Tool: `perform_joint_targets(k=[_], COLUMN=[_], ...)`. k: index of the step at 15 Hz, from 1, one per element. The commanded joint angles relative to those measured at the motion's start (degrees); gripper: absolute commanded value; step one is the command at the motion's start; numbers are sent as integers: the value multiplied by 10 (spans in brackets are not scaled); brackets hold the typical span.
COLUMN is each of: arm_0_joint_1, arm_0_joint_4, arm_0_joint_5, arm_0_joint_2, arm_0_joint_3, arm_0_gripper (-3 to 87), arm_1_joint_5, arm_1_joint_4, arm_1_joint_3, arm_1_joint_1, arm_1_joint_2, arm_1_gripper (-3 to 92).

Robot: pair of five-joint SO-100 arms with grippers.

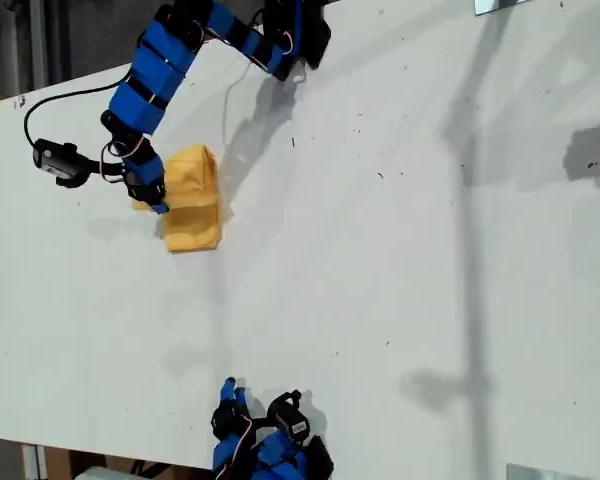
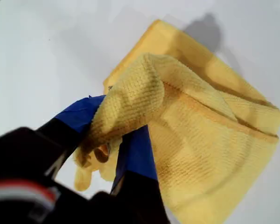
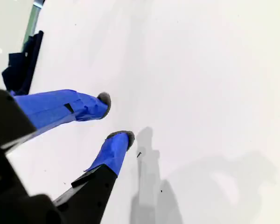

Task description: Grasp corners of a square towel and fold twice.

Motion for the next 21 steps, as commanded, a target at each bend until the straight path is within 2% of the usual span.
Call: perform_joint_targets(k=[1, 5, 12, 13, 14, 15, 18, 21], arm_0_joint_1=[4, 4, 4, 4, 4, 4, 4, 4], arm_0_joint_4=[8, 11, 13, 13, 13, 13, 13, 14], arm_0_joint_5=[-3, -2, -3, -4, -4, -4, -4, -3], arm_0_joint_2=[4, 10, 13, 13, 13, 13, 14, 14], arm_0_joint_3=[-4, -3, -2, -2, -2, -2, -2, -2], arm_0_gripper=[104, 104, 104, 104, 104, 104, 104, 104], arm_1_joint_5=[-10, -14, -30, -25, -28, -30, -40, -43], arm_1_joint_4=[-21, -25, -30, -29, -30, -26, -4, 11], arm_1_joint_3=[-91, -201, -272, -279, -285, -286, -279, -279], arm_1_joint_1=[-24, -47, -1, -1, -3, -4, -4, 9], arm_1_joint_2=[-66, -186, -229, -243, -252, -250, -212, -179], arm_1_gripper=[-1, -1, -1, 23, 189, 312, 388, 397])
